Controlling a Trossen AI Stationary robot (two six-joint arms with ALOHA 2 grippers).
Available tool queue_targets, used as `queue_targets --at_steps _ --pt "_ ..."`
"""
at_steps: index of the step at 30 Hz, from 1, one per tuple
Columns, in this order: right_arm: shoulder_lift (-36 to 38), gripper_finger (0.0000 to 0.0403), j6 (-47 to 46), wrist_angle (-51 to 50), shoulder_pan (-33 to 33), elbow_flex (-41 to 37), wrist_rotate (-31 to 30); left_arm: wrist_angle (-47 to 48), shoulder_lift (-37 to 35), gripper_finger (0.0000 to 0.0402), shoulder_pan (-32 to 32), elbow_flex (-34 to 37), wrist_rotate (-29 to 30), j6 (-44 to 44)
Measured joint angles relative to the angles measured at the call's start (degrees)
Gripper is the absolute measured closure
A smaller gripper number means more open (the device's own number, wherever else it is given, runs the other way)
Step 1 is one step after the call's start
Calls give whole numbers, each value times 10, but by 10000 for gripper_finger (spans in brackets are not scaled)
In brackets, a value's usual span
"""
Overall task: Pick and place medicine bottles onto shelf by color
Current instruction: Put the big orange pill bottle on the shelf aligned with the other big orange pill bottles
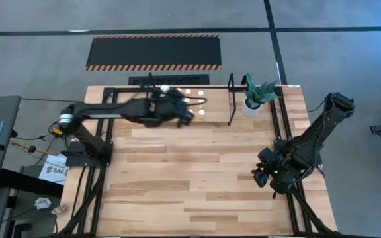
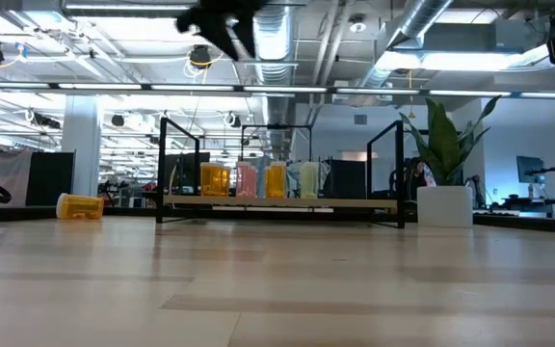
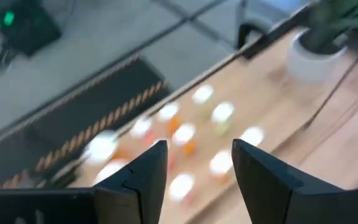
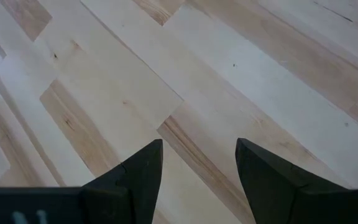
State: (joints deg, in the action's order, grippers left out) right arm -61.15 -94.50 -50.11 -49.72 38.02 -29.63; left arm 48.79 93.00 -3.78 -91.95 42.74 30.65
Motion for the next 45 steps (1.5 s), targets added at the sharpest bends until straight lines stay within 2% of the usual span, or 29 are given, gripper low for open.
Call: queue_targets --at_steps 4,9,12,15,20,27,33,37,41,45 --pt "0 178 0 0 0 0 0 162 -63 233 -5 0 -47 37" --pt "0 178 0 0 0 0 0 354 -117 233 -37 0 -181 38" --pt "0 178 0 0 0 0 0 417 -132 229 -69 3 -225 43" --pt "0 178 0 0 0 0 0 412 -146 214 -113 32 -238 5" --pt "0 178 0 0 0 0 0 412 -145 187 -203 104 -288 -129" --pt "0 178 0 0 0 0 0 328 -143 179 -333 206 -316 -264" --pt "0 178 0 0 0 0 0 249 -159 179 -436 253 -376 -283" --pt "0 178 0 0 0 0 0 207 -171 179 -477 273 -370 -259" --pt "0 178 0 0 0 0 0 185 -170 179 -509 298 -363 -284" --pt "0 178 0 0 0 0 0 157 -169 179 -534 332 -365 -218"
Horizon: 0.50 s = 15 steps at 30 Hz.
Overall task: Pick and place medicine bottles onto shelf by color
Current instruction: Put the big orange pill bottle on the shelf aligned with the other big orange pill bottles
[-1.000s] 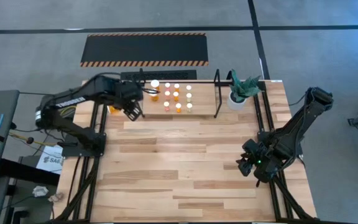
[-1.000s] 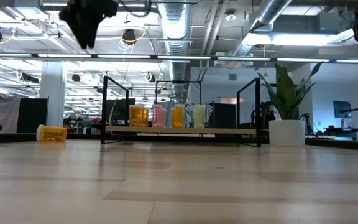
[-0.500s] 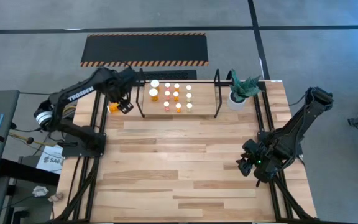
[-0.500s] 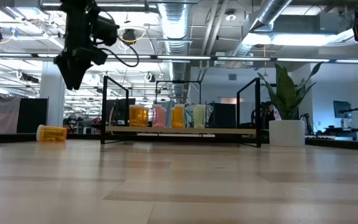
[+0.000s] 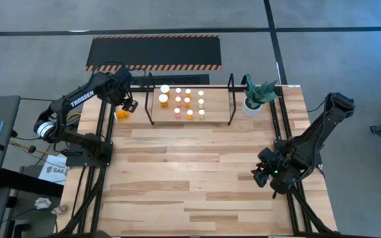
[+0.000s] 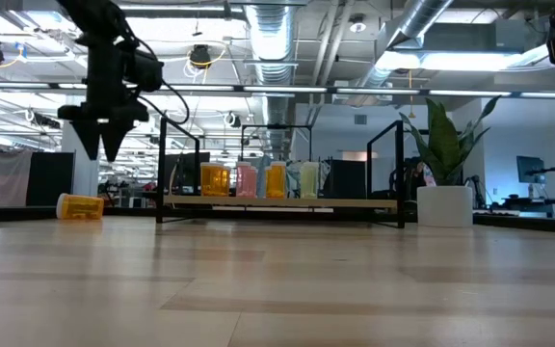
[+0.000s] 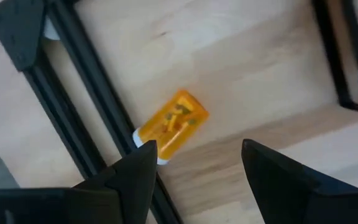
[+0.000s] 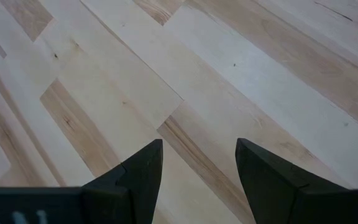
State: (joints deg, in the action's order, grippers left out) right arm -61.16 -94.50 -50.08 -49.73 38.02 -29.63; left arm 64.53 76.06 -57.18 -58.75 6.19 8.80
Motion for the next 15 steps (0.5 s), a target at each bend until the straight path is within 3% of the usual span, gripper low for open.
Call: queue_targets --at_steps 15 --pt "0 178 0 0 0 0 0 -11 0 179 18 38 35 -78"
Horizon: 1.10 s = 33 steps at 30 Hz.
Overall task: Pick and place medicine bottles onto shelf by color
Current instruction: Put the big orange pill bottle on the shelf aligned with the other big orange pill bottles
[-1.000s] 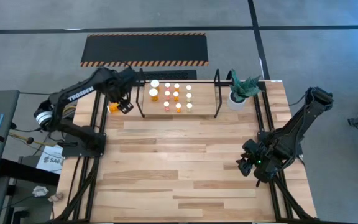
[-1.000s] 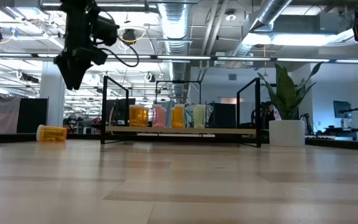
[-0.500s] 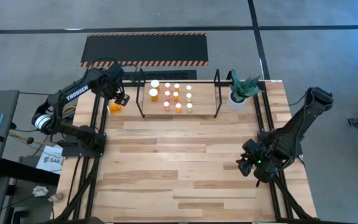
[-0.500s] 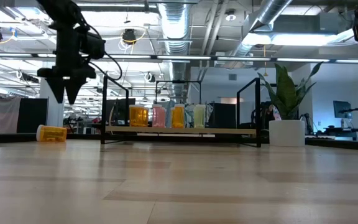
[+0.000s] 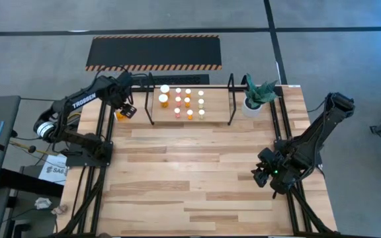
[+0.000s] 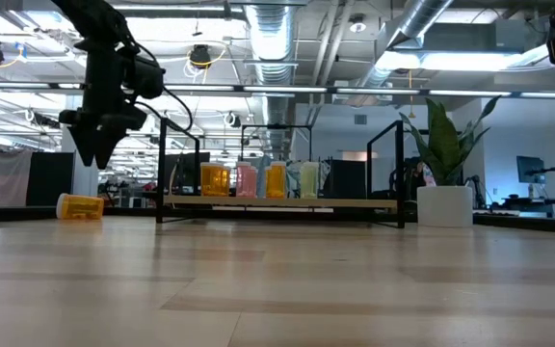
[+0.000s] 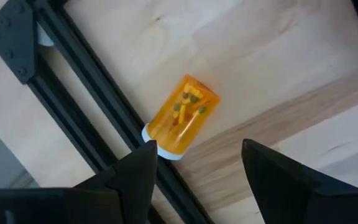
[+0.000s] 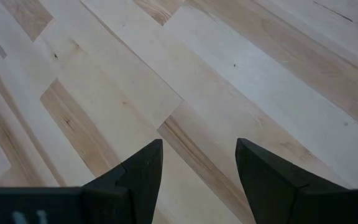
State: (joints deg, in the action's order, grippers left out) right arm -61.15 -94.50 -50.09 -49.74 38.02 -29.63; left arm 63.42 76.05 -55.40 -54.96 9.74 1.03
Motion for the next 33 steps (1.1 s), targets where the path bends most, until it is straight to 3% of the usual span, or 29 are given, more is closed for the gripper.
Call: queue_targets --at_steps 7,13,17,21,24,29,33 --pt "0 178 0 0 0 0 0 -39 20 179 0 0 -6 223" --pt "0 178 0 0 0 0 0 -57 20 175 0 0 -3 525" --pt "0 178 0 0 0 0 0 -53 20 162 0 0 0 781" --pt "0 178 0 0 0 0 0 -48 20 147 0 0 32 917" --pt "0 178 0 0 0 0 0 -13 20 139 0 0 37 957" --pt "0 178 0 0 0 0 0 26 20 136 0 0 6 935" --pt "0 178 0 0 0 0 0 4 20 136 1 0 -18 981"
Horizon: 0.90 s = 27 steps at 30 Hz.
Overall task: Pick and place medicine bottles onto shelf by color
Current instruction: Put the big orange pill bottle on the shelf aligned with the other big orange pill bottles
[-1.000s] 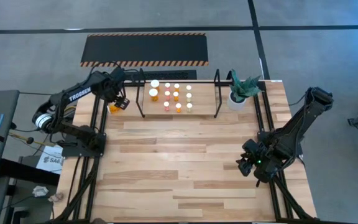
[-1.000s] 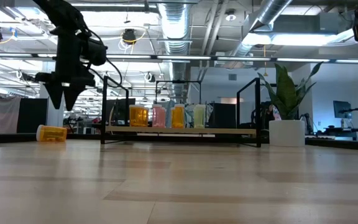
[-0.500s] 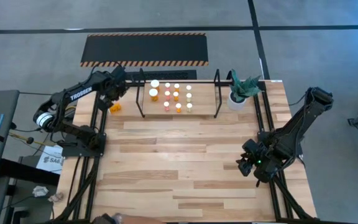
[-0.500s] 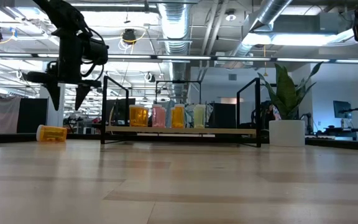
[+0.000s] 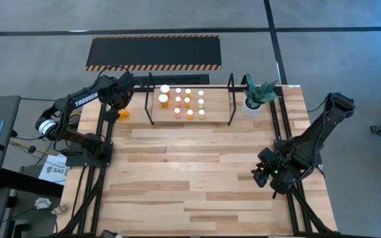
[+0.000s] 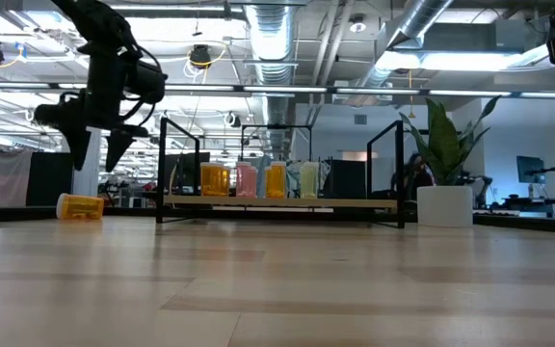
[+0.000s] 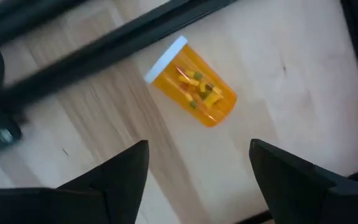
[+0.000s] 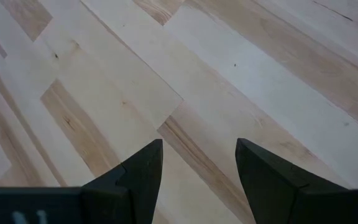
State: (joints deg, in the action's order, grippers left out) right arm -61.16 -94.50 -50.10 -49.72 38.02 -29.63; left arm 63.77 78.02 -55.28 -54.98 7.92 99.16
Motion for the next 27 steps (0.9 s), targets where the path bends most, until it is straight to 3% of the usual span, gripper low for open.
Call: queue_targets --at_steps 7,9,23,27 --pt "0 178 0 0 0 0 0 5 14 136 4 0 25 270" --pt "0 178 0 0 0 0 0 10 28 136 5 0 20 313" --pt "0 178 0 0 0 0 0 -47 146 135 -36 0 9 336" --pt "0 178 0 0 0 0 0 -49 166 136 -38 0 29 340"
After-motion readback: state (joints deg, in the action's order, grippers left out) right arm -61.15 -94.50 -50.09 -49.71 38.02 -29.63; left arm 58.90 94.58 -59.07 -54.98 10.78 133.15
